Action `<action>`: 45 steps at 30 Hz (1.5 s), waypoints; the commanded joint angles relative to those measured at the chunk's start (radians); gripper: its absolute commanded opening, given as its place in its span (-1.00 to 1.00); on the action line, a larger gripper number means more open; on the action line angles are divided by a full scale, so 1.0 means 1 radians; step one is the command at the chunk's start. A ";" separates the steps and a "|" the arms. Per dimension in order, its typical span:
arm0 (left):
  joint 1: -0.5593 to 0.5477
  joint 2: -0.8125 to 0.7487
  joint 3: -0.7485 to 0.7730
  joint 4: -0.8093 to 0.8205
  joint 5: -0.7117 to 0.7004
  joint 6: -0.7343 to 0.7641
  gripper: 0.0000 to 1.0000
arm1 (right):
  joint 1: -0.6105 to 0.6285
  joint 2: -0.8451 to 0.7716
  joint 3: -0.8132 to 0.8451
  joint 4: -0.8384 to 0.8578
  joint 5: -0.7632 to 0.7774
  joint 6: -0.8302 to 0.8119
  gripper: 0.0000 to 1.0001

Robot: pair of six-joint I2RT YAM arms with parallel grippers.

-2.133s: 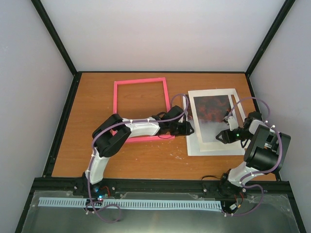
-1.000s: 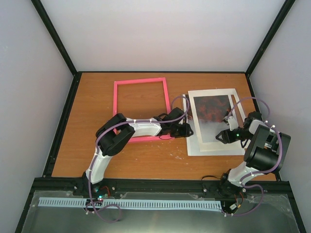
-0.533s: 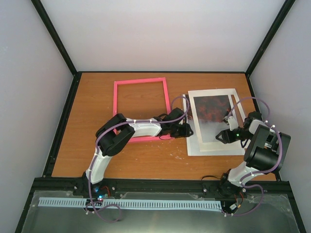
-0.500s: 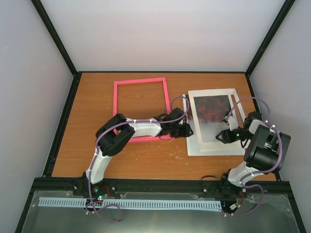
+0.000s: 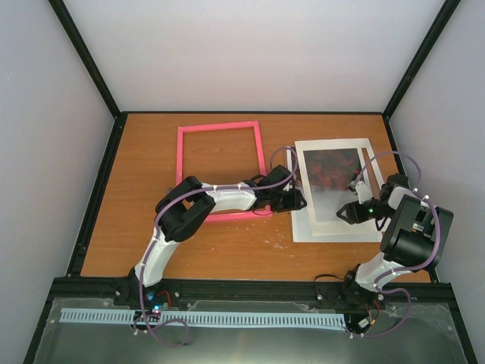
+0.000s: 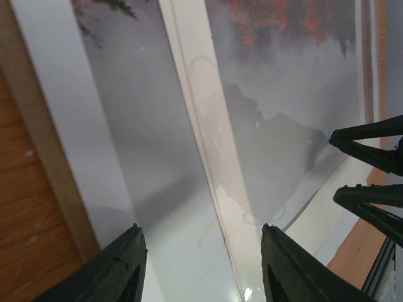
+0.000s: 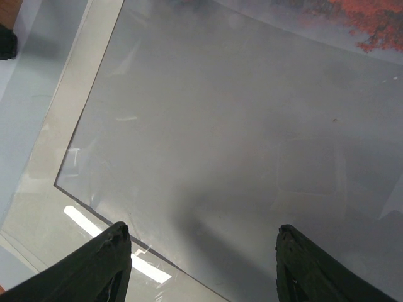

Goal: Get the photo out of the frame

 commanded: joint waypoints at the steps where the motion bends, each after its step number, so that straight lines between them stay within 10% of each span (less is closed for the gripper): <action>1: -0.002 0.092 0.052 -0.006 0.030 0.029 0.02 | 0.012 0.049 -0.032 -0.029 0.078 0.014 0.24; 15: 0.111 -0.093 0.123 -0.086 -0.009 0.322 0.08 | -0.036 -0.108 0.153 -0.299 -0.100 -0.055 0.28; 25: 0.317 -0.070 0.280 -0.225 -0.057 0.452 0.25 | 0.117 -0.161 0.233 -0.224 0.044 -0.001 0.48; 34: 0.336 0.217 0.641 -0.309 0.084 0.504 0.19 | 0.266 -0.014 0.335 -0.172 0.176 0.085 0.47; 45: 0.334 0.364 0.732 -0.239 0.078 0.331 0.20 | 0.208 0.150 0.461 -0.091 0.290 0.204 0.60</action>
